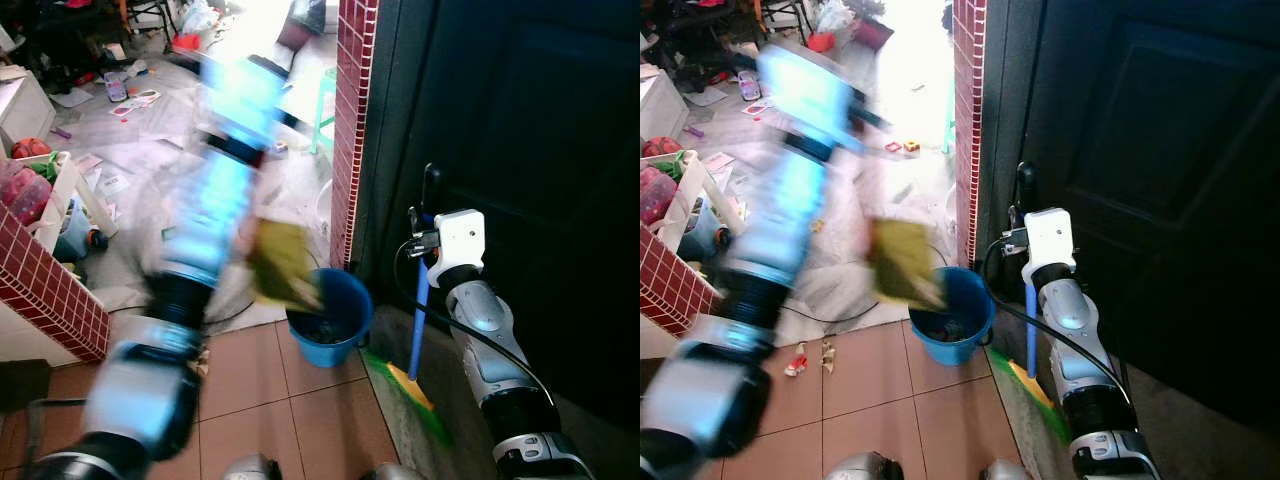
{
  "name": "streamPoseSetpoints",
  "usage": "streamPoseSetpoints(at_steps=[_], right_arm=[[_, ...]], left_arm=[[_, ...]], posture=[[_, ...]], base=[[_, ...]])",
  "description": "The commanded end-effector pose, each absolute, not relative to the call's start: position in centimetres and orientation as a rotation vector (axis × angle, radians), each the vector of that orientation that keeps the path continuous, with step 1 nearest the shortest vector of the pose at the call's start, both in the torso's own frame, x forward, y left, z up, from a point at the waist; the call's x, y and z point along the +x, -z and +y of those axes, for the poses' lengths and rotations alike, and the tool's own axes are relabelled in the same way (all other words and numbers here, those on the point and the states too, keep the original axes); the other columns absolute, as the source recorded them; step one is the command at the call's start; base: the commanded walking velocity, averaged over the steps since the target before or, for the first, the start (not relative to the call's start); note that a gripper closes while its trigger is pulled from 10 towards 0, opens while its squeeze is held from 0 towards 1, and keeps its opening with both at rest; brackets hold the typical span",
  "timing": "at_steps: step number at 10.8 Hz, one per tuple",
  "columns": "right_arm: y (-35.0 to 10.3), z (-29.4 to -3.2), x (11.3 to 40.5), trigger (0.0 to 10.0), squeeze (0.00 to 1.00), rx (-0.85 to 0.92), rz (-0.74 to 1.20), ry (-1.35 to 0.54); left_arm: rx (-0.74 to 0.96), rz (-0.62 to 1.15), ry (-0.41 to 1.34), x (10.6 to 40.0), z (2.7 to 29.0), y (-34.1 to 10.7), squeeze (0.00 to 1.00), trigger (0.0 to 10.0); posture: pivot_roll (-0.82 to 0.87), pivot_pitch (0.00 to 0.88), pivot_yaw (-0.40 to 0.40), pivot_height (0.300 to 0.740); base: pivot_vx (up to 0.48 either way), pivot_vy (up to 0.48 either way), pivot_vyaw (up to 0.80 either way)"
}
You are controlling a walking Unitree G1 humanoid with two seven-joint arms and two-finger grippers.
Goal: Sweep floor
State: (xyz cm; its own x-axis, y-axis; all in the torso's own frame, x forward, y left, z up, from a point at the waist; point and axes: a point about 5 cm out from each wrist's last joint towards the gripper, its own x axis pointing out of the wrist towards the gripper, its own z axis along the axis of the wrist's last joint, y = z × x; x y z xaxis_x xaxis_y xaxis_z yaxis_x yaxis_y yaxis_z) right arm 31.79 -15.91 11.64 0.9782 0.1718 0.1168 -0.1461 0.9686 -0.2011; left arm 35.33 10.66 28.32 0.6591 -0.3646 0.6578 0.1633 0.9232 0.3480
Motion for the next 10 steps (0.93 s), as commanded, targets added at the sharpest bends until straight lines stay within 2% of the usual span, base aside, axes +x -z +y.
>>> streamPoseSetpoints(at_steps=[1, 4, 7, 10], right_arm=[[-12.6, -15.5, 32.1, 10.0, 0.00, -0.191, -0.177, -0.174], [-12.3, -15.6, 32.0, 10.0, 0.00, -0.188, -0.169, -0.170], [-12.3, -15.4, 32.2, 10.0, 0.00, -0.187, -0.166, -0.178], [-12.4, -15.1, 32.4, 10.0, 0.00, -0.183, -0.172, -0.181]], left_arm=[[0.281, -0.895, 0.284, 34.7, 10.8, -30.6, 0.00, 10.0], [0.219, -0.773, 0.175, 34.6, 13.4, -27.7, 0.00, 10.0], [0.123, -0.733, 0.040, 34.5, 14.6, -26.6, 0.00, 10.0], [0.102, -0.850, 0.037, 34.6, 11.5, -29.4, 0.00, 10.0]], posture=[[-0.11, 0.000, 0.041, 0.740], [-0.11, 0.000, 0.045, 0.740], [-0.10, 0.000, 0.039, 0.740], [-0.10, 0.000, 0.046, 0.740]], base=[[0.000, 0.000, 0.00], [0.000, 0.000, 0.00], [0.000, 0.000, 0.00], [0.000, 0.000, 0.00]])
